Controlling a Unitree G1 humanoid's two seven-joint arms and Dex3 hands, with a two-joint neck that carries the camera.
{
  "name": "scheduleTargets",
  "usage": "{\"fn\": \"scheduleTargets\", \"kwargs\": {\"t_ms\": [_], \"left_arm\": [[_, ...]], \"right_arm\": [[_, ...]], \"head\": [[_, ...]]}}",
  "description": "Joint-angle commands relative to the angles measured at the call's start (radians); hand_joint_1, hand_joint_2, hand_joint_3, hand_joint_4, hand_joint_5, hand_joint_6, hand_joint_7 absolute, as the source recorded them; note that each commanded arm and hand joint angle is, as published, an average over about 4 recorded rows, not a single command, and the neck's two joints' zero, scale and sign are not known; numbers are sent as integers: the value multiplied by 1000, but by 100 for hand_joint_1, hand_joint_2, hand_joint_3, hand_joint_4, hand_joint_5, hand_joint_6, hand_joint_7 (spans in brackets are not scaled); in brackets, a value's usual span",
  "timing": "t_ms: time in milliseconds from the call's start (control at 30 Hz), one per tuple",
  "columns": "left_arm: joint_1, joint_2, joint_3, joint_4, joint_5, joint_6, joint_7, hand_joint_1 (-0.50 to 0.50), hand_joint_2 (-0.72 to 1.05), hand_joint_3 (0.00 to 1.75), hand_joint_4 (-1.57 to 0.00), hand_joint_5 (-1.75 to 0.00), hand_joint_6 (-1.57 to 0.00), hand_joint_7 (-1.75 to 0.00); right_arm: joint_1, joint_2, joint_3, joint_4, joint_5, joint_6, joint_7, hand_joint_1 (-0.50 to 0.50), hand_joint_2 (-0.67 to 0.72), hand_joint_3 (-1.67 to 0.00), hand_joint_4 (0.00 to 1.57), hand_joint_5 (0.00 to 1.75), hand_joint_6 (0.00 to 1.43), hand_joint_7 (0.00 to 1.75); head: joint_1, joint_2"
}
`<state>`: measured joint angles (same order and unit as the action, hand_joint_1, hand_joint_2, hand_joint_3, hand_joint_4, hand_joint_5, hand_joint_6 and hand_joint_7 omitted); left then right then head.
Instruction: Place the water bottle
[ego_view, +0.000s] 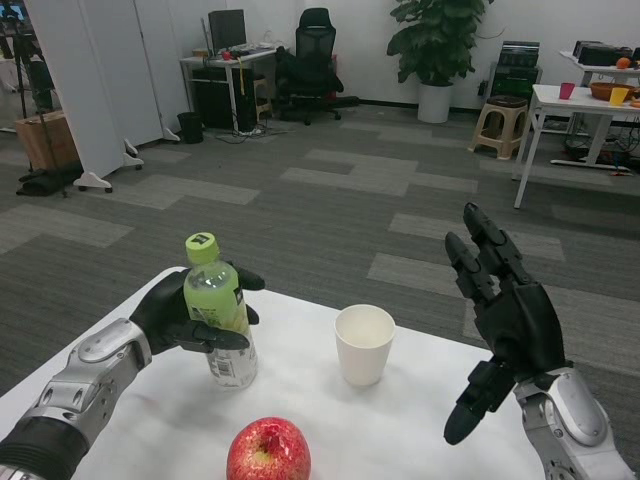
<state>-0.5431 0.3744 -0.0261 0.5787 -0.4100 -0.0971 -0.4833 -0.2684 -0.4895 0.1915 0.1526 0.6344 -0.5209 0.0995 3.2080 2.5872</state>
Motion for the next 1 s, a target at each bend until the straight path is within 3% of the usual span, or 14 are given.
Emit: {"fn": "scheduleTargets", "kwargs": {"t_ms": [33, 167, 300, 500, 700, 1000], "left_arm": [[43, 0, -10, 21, 0, 24, -1, -49, 60, 7, -22, -74, -46, -17], [45, 0, -11, 26, -35, 24, -1, -50, 34, 2, -5, -59, -7, -3], [48, 0, -17, 33, -88, 24, -1, -50, 3, 9, 0, -31, 0, 0], [53, 0, -46, 53, -266, -31, 5, -49, -41, 9, 0, -10, 0, 0], [54, 2, -43, 59, -311, -113, 43, -48, -64, 9, 0, -15, 0, 0], [55, 14, 90, -17, -276, -133, 75, -48, -64, 9, 0, -10, 0, 0]], "right_arm": [[-9, 1, 3, 2, 10, -10, 2, -46, 66, 0, 0, 0, 0, 0], [-8, 2, 3, 2, 11, -10, 2, -46, 66, 0, 0, 0, 0, 0], [-8, 2, 4, 2, 11, -10, 2, -46, 66, 0, 0, 0, 0, 0], [-8, 2, 5, 2, 11, -10, 1, -46, 66, 0, 0, 0, 0, 0], [-6, 3, 6, 2, 11, -10, 2, -46, 66, 0, 0, 0, 0, 0], [-2, 2, 6, 1, 13, -10, 2, -46, 66, 0, 0, 0, 0, 0]], "head": [[1, -1], [4, -1], [6, 0], [13, 1], [24, 2], [50, 12]]}}
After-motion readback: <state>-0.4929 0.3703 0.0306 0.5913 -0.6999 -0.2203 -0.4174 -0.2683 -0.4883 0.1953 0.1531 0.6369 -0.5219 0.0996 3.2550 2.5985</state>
